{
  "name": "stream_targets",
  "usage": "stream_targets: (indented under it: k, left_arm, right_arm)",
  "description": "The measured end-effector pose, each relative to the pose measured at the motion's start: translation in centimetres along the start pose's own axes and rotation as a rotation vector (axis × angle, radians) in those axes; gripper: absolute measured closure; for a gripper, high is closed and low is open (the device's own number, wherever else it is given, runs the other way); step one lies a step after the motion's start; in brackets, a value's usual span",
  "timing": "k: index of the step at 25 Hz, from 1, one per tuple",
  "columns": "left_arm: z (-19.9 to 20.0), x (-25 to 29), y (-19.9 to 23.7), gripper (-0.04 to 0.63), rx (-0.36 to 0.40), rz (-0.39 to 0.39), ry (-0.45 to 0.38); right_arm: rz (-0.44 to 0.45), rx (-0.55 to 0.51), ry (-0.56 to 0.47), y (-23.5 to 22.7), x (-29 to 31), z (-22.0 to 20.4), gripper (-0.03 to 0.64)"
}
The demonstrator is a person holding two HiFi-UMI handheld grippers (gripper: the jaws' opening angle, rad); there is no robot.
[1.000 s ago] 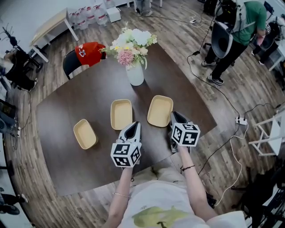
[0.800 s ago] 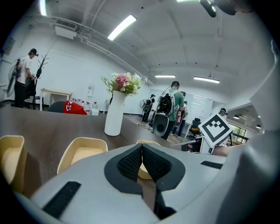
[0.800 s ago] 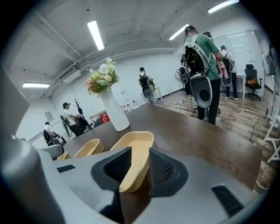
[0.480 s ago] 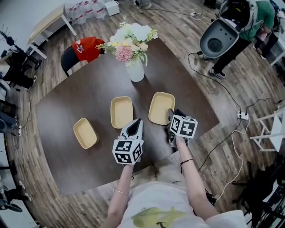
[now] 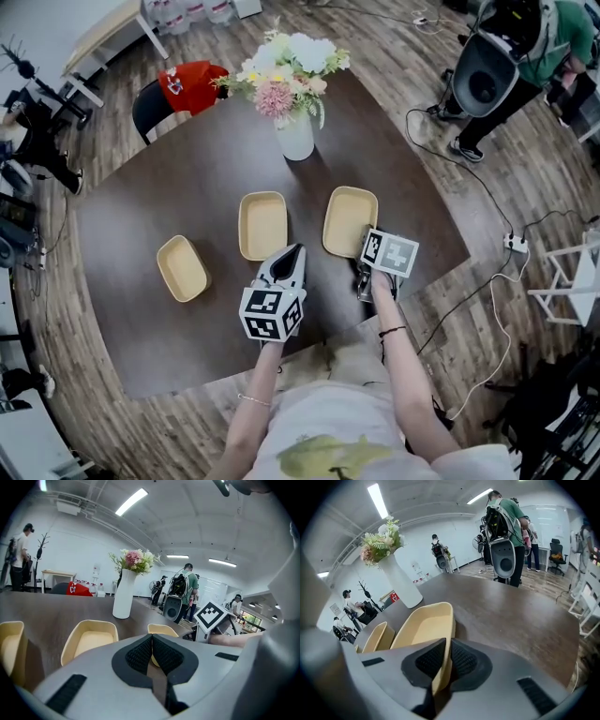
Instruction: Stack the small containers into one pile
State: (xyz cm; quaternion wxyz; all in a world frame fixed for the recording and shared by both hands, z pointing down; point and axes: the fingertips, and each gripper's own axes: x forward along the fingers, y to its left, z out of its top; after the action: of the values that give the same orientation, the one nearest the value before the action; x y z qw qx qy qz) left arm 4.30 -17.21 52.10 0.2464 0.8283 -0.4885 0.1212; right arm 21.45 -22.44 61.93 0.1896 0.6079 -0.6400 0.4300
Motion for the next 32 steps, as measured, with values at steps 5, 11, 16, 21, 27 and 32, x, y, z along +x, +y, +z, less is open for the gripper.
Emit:
stream_targets:
  k: [5, 11, 16, 21, 27, 32]
  left_arm:
    - [0.2, -0.6, 0.6, 0.569, -0.005, 0.025, -0.015]
    - [0.7, -1.4, 1.4, 0.569, -0.013, 0.061, -0.040]
    - [1.2, -2.3, 1.8, 0.569, -0.015, 0.097, -0.072]
    - [1.5, -3.5, 2.5, 0.569, -0.024, 0.146, -0.110]
    - [2.0, -5.4, 3.7, 0.569, -0.034, 0.202, -0.146]
    - [2.4, -7.3, 5.4, 0.569, -0.055, 0.251, -0.170]
  right_arm:
    - [-0.012, 0.010, 0.001, 0.1, -0.3, 0.4, 0.578]
    - [0.021, 0.016, -0.024, 0.7, -1.1, 1.4, 0.578]
    - [0.083, 0.017, -0.051, 2.3, -2.1, 2.5, 0.578]
    - [0.153, 0.008, -0.070, 4.3, -2.5, 3.6, 0.578]
    - [0.226, 0.007, -0.077, 7.0, -3.1, 4.3, 0.578]
    - [0.291, -0.005, -0.076, 10.2, -3.7, 4.7, 0.578]
